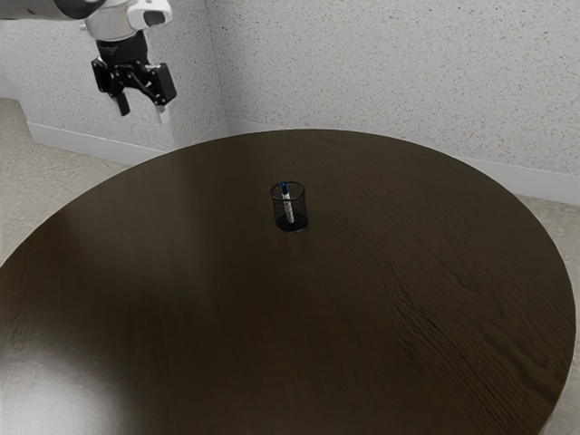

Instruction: Take the marker out of the pen holder and place it to the left of the pen holder.

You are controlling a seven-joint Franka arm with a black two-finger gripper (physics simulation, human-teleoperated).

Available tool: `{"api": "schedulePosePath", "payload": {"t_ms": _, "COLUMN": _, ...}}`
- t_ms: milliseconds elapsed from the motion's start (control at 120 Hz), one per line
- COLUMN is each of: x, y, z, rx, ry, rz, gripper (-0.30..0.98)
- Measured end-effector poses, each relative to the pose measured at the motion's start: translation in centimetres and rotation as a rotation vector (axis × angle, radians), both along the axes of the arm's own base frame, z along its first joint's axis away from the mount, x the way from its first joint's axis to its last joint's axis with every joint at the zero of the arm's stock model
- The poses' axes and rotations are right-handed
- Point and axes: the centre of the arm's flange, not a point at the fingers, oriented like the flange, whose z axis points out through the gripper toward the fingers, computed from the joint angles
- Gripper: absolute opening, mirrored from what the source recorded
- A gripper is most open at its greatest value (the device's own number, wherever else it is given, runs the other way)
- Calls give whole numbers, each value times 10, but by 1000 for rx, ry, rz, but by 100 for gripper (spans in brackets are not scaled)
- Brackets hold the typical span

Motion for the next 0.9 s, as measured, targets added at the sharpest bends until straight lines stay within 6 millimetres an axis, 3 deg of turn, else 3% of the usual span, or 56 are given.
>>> {"api": "schedulePosePath", "payload": {"t_ms": 342, "x": 1, "y": 0, "z": -3, "rx": 1, "ry": 10, "rz": -2, "gripper": 67}}
{"api": "schedulePosePath", "payload": {"t_ms": 425, "x": 16, "y": -3, "z": -32, "rx": 4, "ry": 53, "rz": -5, "gripper": 67}}
{"api": "schedulePosePath", "payload": {"t_ms": 608, "x": 57, "y": -13, "z": -118, "rx": 8, "ry": 141, "rz": -14, "gripper": 67}}
{"api": "schedulePosePath", "payload": {"t_ms": 775, "x": 78, "y": -19, "z": -150, "rx": -30, "ry": 111, "rz": -13, "gripper": 67}}
{"api": "schedulePosePath", "payload": {"t_ms": 842, "x": 95, "y": -27, "z": -173, "rx": -36, "ry": 86, "rz": -20, "gripper": 67}}
{"api": "schedulePosePath", "payload": {"t_ms": 900, "x": 107, "y": -29, "z": -181, "rx": -34, "ry": 49, "rz": -20, "gripper": 67}}
